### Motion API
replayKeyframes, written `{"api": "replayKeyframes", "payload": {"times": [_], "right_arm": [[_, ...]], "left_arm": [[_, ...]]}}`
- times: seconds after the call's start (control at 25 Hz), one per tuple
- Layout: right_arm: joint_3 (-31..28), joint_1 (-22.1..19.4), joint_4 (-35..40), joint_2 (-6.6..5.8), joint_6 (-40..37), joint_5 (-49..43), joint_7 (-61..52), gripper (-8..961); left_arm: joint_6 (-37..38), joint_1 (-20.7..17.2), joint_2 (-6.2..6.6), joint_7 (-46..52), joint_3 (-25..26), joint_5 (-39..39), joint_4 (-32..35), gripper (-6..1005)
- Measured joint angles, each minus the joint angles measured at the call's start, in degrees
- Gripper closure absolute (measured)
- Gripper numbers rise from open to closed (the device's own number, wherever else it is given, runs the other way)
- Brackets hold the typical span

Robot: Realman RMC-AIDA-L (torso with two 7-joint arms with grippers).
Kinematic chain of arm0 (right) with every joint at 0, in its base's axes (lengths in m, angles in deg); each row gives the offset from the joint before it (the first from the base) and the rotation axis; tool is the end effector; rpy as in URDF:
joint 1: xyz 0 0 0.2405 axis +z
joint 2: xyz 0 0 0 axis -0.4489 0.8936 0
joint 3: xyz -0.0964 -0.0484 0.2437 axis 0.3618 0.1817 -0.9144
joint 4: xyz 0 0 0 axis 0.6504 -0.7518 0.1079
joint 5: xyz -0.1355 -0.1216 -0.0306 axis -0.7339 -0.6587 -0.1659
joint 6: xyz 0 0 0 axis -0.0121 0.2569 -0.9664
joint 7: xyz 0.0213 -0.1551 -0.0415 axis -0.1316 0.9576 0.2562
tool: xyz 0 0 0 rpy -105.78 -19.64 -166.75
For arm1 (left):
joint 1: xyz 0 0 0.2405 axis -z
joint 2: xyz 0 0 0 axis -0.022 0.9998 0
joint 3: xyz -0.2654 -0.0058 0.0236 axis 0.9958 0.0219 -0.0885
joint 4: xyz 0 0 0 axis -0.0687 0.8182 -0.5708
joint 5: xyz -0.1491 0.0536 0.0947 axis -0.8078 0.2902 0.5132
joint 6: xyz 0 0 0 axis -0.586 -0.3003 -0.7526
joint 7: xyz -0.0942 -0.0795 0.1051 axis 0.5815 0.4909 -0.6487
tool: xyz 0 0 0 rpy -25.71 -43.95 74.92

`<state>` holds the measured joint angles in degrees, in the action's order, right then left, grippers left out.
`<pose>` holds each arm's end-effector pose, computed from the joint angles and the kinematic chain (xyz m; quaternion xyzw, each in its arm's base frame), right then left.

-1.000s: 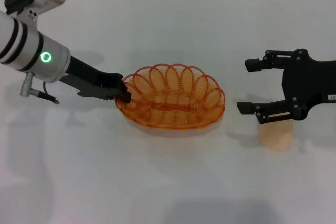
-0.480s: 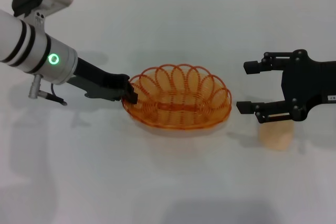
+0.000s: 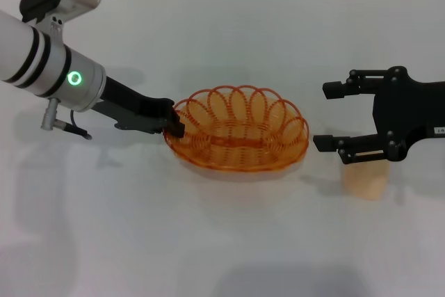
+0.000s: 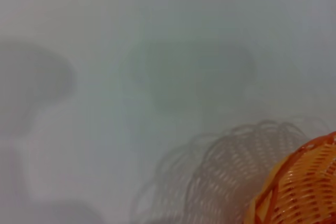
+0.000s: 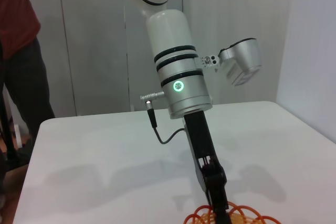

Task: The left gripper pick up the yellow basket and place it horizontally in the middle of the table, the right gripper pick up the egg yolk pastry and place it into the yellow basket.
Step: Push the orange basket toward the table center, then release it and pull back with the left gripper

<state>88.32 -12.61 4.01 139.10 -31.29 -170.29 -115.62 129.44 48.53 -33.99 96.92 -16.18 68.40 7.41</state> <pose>0.1863 0.2818 0.0158 -0.9753 0.0406 0.1768 0.1260 -0.2269 0.3687 -0.0504 -0.7831 -0.6134 0.0351 0.0958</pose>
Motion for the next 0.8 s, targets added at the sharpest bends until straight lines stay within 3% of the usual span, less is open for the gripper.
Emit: {"api": "replayKeyframes", "payload": {"times": [0.8], "right_arm": [[0.00,0.00,0.00,0.00,-0.06,0.07,0.00,171]], "left_arm": [[-0.09,-0.13,0.01,-0.68,0.00,0.03,-0.80,914]]}}
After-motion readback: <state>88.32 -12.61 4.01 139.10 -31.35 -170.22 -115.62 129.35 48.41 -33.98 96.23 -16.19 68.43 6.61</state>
